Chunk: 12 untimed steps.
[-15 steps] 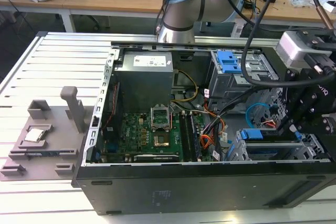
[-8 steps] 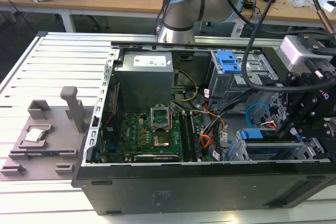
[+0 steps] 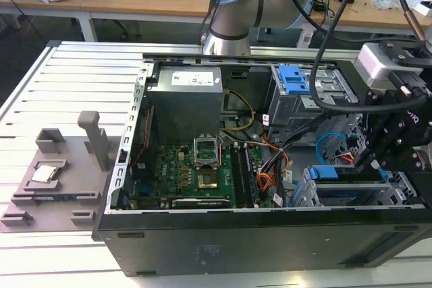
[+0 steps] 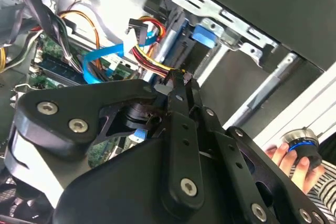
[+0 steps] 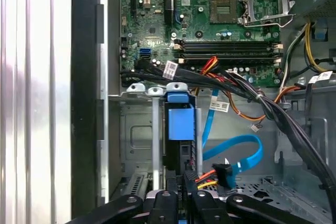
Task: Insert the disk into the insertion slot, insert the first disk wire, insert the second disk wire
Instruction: 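Insert the first disk wire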
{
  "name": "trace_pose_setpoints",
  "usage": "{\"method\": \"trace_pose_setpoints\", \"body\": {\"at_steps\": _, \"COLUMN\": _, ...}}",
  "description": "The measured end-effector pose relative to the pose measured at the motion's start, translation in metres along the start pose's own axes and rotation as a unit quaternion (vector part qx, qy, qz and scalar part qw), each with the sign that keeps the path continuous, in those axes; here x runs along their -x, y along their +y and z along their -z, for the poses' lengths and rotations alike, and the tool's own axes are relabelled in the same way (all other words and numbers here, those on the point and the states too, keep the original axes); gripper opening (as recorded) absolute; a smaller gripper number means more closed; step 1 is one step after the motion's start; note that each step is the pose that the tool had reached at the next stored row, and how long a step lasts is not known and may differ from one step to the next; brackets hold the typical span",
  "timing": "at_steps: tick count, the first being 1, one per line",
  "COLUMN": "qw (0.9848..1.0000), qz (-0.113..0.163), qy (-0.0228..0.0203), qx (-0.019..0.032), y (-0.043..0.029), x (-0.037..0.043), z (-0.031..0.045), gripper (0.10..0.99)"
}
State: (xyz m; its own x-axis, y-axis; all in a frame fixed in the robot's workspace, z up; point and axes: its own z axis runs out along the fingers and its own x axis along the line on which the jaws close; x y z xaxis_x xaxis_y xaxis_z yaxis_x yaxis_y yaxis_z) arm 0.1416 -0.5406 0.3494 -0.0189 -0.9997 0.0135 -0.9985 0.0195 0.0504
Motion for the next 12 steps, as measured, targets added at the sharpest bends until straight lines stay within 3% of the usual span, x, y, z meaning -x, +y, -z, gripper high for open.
{"method": "trace_pose_setpoints", "body": {"at_steps": 12, "qw": 1.0000, "qz": 0.000, "qy": -0.0002, "qx": 0.0000, "y": -0.0032, "x": 0.0086, "z": -0.0039, "gripper": 0.165}}
